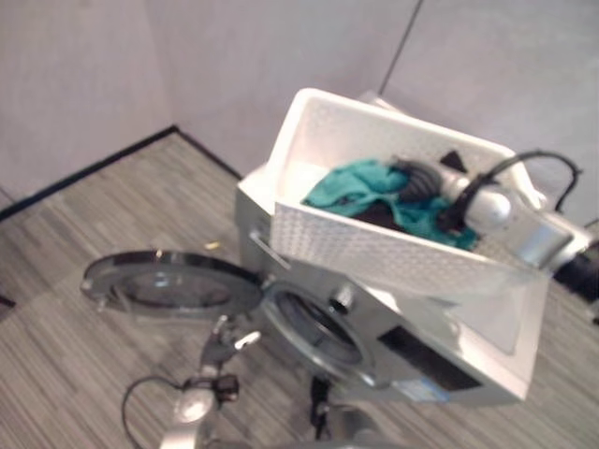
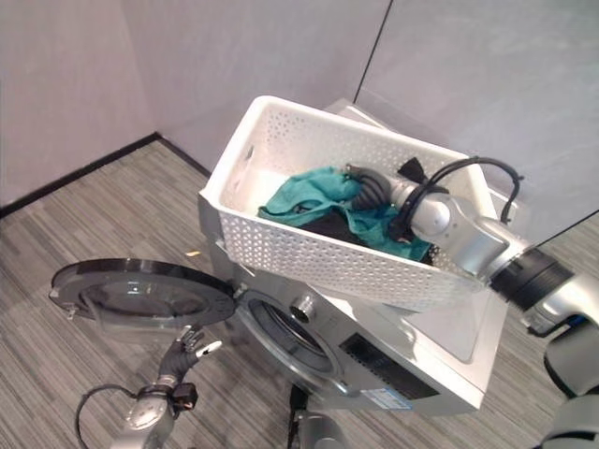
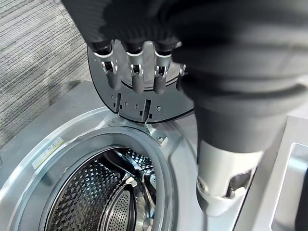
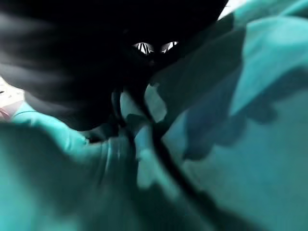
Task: Grab the laundry basket,head to the washer,open it,put in the laundry and shut it.
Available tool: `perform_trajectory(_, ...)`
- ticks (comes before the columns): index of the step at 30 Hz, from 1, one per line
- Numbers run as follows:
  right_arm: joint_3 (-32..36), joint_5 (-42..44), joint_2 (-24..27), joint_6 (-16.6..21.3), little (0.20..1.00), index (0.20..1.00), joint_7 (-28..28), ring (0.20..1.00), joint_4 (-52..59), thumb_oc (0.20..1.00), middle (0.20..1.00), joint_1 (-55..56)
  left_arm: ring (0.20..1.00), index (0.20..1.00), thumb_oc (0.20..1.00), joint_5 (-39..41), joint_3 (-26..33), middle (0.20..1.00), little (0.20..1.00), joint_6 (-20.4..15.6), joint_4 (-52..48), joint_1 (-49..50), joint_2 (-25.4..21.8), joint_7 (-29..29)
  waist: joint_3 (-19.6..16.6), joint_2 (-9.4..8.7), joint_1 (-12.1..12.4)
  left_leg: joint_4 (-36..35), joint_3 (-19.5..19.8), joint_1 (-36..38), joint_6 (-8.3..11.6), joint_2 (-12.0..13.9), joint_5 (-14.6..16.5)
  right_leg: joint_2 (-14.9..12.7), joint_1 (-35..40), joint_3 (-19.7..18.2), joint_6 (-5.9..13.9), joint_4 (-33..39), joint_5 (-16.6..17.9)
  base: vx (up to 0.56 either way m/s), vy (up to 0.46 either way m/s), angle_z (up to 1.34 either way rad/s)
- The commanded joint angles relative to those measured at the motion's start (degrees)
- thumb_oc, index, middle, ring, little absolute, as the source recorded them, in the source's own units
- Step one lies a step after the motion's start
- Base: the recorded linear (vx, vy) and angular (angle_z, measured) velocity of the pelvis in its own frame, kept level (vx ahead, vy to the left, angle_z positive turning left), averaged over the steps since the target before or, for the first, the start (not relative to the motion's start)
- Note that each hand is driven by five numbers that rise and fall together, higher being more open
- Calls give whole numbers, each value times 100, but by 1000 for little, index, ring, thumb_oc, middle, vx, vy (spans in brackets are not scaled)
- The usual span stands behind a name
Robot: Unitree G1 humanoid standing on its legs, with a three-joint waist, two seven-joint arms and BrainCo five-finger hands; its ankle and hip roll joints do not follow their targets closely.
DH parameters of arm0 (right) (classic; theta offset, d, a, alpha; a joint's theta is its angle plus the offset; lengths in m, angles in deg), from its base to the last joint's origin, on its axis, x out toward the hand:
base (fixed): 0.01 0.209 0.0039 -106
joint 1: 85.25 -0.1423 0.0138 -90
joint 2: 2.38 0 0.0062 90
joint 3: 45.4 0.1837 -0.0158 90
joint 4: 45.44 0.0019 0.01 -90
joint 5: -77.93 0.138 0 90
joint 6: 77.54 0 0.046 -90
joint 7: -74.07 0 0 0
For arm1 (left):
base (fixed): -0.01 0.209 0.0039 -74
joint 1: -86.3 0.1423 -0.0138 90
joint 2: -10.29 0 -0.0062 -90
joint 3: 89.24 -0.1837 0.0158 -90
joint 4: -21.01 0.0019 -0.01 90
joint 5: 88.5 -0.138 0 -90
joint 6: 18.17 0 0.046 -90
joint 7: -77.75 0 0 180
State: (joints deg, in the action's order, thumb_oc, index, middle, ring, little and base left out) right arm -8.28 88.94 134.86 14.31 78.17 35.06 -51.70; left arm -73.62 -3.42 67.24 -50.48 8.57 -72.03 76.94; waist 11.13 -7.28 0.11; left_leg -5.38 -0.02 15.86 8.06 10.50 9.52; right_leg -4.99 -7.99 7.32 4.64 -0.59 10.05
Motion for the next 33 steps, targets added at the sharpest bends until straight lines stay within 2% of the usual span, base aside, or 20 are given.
perform_trajectory(1, -347, -217, 324, 62, 200, 200, 5, 200, 267, 200, 200, -559, 1000, 1000, 1000, 89, -170, 1000, 1000, -274, -668, -1, -200, 75, 164, -102, 197, 38, 82, 5, -196, 63, 105, -988, -62, 244, 449, -171, 388, 0, 0, 0)
perform_trajectory(3, -248, -280, 313, 62, 200, 200, -54, 200, 286, 200, 200, -560, 1000, 1000, 1000, 100, -159, 1000, 1000, -280, -670, -22, -189, 64, 161, -93, 181, 38, 81, 2, -202, 57, 101, -995, -72, 233, 449, -178, 386, 0, 0, 0)
perform_trajectory(8, 532, -609, 97, 55, 200, 200, -420, 200, 232, 200, 200, -431, 1000, 1000, 1000, 63, -152, 1000, 1000, -285, -549, -123, -147, 69, 129, -28, 129, 38, 68, 7, -233, 39, 105, -1023, -102, 206, 447, -218, 377, 0, 0, 0)
perform_trajectory(15, 1609, -1067, 152, 16, 200, 200, -1018, 200, 635, 200, 200, -506, 1000, 1000, 1000, -39, -128, 1000, 1000, -297, -385, -247, -99, 42, 39, 82, 39, 38, 42, 76, -283, 36, 122, -1059, -56, 224, 457, -226, 366, 0, 0, 0)
perform_trajectory(23, 1980, -1694, 175, 32, 200, 200, -1648, 200, 811, 200, 200, -1332, 1000, 1000, 1000, -51, -187, 1000, 1000, -300, -365, -323, -74, -63, -10, 188, 46, 38, 45, 186, -348, 22, 169, -1082, 45, 240, 452, -206, 353, 0, 0, 0)
perform_trajectory(33, 1722, -2746, 483, -112, 200, 200, -2388, 200, 569, 200, 200, -2619, 1000, 1000, 1000, -115, -296, 1000, 1000, -317, -335, -440, -81, -224, 2, 264, 73, 38, 77, 256, -406, 10, 218, -1112, 101, 261, 451, -233, 300, 0, 0, 0)
